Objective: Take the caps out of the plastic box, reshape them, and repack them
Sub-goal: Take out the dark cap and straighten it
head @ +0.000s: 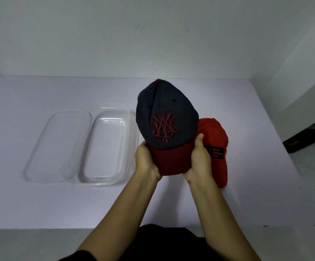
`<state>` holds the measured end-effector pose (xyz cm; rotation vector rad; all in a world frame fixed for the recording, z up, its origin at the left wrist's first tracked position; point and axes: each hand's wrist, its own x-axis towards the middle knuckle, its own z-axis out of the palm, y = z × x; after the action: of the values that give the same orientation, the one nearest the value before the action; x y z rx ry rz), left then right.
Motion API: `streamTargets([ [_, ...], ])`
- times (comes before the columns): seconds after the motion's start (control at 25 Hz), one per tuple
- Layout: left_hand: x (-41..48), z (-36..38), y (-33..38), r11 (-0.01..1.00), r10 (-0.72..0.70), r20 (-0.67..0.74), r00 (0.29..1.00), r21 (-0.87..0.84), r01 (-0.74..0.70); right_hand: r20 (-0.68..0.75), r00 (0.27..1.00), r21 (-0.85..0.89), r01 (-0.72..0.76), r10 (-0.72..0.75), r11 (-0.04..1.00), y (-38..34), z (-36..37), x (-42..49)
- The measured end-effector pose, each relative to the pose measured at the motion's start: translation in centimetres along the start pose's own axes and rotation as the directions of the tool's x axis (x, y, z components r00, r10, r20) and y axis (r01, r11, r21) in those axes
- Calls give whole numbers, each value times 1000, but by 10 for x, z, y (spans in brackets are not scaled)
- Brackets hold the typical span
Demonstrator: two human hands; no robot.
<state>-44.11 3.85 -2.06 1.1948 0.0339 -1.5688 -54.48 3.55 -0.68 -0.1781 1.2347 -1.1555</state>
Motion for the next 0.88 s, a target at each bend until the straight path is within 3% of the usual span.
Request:
streamTargets([
  [0.08, 0, -2, 5, 999, -18, 36, 999, -50, 20, -1, 1000, 58, -12, 12, 998, 0, -3, 1],
  [0.16, 1, -6, 12, 995, 43, 61, 997, 86, -48, 0, 1000, 55, 15, -15, 998, 1, -9, 4],
  [0.28, 2, -10, 25, 851, 328, 27, 944, 426, -308, -3, 998, 10, 70, -70, 998, 0, -16, 7],
  [0.36, 7, -15, 44, 725, 493, 145, 858, 476, -498, 6, 997, -29, 83, -82, 996, -1, -19, 5],
  [0.4, 9, -14, 57, 714, 477, 227, 849, 463, -525, 9, 996, -52, 85, -84, 995, -1, -20, 4],
  [0.48, 15, -9, 81, 732, 302, 417, 857, 474, -489, 25, 996, -94, 93, -91, 991, 1, -23, 2],
  [0.6, 9, -3, 102, 661, 40, 609, 792, 578, -479, 46, 991, -106, 131, -126, 986, 2, -24, 1],
  [0.76, 5, -2, 106, 693, 109, 612, 783, 518, -501, 23, 954, -307, 292, -300, 906, 7, -28, 0],
  [0.84, 1, -2, 107, 736, 131, 622, 772, 461, -496, 104, 843, -472, 509, -528, 720, 3, -34, -3],
  [0.88, -1, -2, 107, 746, 128, 628, 768, 450, -492, 211, 784, -494, 601, -584, 629, -3, -35, -4],
])
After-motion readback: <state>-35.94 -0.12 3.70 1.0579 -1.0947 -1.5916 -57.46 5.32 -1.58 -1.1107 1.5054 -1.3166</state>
